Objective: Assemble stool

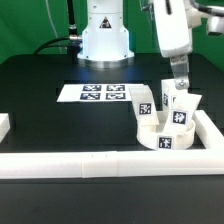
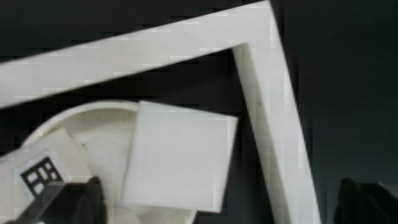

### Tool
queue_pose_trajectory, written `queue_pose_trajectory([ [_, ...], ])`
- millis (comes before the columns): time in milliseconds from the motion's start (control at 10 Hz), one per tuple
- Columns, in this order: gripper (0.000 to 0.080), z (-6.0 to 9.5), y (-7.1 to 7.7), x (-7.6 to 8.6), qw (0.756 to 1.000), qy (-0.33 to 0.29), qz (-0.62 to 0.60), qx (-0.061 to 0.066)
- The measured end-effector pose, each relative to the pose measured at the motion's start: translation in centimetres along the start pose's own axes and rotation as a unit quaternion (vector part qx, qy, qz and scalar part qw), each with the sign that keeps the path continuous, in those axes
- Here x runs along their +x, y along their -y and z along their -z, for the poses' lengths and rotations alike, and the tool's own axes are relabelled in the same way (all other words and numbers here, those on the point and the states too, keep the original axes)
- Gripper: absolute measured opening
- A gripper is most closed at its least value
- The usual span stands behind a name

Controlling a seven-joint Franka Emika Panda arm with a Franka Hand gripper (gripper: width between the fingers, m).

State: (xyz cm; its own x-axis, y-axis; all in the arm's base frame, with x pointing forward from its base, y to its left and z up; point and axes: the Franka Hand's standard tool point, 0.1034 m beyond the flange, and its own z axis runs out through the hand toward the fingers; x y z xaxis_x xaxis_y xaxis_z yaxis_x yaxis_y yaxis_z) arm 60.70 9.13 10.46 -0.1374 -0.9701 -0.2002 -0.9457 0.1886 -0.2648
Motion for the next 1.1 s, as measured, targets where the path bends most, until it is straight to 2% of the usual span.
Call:
queue_pose_trajectory([
  [200, 0.0649, 0.0, -0.1, 0.0, 0.996, -0.002, 0.086, -0.003],
  [300, 0.0649, -0.1, -0.2, -0.2, 0.984, -0.007, 0.18, -0.01],
  [500, 0.0649, -0.1, 0.3, -0.9, 0.942, -0.006, 0.335, -0.034],
  [700, 0.0649, -0.4, 1.0, -1.0, 0.903, 0.008, 0.427, -0.045],
  [900, 0.0649, -0.4, 1.2, -0.7, 0.884, 0.008, 0.465, -0.044],
  [1100, 0.0649, -0.4, 1.3, -0.5, 0.85, 0.008, 0.524, -0.045],
])
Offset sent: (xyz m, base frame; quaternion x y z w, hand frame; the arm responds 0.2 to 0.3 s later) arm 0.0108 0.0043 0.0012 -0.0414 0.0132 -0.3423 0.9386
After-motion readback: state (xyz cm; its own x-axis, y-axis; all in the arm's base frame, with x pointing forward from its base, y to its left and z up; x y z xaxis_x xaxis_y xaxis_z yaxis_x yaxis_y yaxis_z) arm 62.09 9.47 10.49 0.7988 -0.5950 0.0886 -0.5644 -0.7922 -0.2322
